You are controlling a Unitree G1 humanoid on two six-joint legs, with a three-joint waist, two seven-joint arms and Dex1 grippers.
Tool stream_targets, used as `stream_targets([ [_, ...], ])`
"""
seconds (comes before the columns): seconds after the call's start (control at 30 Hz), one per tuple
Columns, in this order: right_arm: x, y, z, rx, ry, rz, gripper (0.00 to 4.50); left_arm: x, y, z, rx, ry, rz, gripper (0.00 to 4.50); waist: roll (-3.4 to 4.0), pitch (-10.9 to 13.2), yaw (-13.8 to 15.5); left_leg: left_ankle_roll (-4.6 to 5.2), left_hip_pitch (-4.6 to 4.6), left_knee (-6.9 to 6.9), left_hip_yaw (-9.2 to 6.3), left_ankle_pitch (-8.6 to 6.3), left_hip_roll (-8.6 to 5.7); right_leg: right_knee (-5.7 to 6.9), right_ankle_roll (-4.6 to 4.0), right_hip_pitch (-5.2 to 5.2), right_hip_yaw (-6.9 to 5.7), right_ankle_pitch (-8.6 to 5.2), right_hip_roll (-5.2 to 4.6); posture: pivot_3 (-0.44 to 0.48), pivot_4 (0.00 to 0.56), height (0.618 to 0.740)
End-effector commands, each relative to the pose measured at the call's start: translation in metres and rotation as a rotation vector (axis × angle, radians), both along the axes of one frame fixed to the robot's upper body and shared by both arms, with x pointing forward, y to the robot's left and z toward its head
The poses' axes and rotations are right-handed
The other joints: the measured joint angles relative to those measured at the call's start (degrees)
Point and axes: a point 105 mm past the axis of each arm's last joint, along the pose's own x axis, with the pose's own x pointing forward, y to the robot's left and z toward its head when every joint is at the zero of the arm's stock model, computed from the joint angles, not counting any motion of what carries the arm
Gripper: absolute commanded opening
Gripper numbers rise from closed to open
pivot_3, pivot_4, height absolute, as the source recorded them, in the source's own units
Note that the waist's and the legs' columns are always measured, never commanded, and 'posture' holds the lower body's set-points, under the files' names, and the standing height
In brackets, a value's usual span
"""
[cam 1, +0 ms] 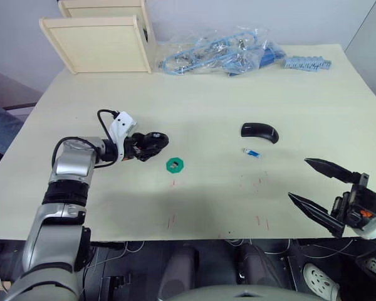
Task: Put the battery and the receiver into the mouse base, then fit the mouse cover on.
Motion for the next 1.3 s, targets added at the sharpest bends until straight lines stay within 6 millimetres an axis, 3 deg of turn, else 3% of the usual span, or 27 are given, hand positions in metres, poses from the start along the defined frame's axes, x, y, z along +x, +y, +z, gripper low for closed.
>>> stream_targets([
  [0.03,-0.003,0.002,0.008,-0.012,-0.042,0.01,4.5,-0.001,0.005,0.012,0.02,-0.046,-0.016,2.94,0.0,0.0,0.0,0.0,0.0,0.0,0.0,0.0,0.0,0.0,0.0,0.0,0.0,0.0,0.0,0.0,0.15,0.74],
  [0.33,-0.001,-0.001,0.006,-0.015,-0.033,0.014,4.5,-0.024,-0.005,0.046,-0.029,-0.087,-0.183,2.94,0.0,0.0,-0.1,0.0,-0.01,0.01,-0.02,0.0,0.01,0.0,0.0,-0.01,0.03,0.0,-0.01,0.0,0.15,0.74],
  [0.6,0.002,-0.006,0.003,-0.033,-0.019,0.031,4.5,-0.074,-0.055,0.059,-0.002,-0.1,-0.45,2.94,0.0,0.0,0.1,0.0,-0.01,0.01,-0.02,0.0,0.17,-0.01,0.0,0.0,0.07,0.0,-0.04,0.0,0.15,0.74],
  [0.83,0.002,-0.007,0.003,-0.045,-0.008,0.042,4.5,-0.091,-0.084,0.057,0.058,-0.128,-0.494,2.94,0.0,0.0,0.0,0.0,0.04,0.01,0.03,0.0,0.12,0.0,0.0,0.01,0.11,0.0,0.04,0.0,0.15,0.74],
  [0.97,-0.002,-0.011,0.003,-0.072,0.014,0.056,4.5,-0.107,-0.115,0.046,0.103,-0.087,-0.604,2.94,0.0,0.0,0.2,0.0,0.04,0.01,0.04,0.0,0.1,-0.02,0.0,0.04,0.13,0.0,0.03,0.0,0.15,0.74],
  [1.3,-0.003,-0.027,0.004,-0.149,0.067,0.11,4.5,-0.114,-0.142,0.022,0.107,-0.081,-0.647,2.94,0.0,0.0,0.0,0.0,0.08,0.01,0.08,0.0,0.08,-0.02,0.02,0.06,0.18,0.01,0.07,0.0,0.15,0.74],
])
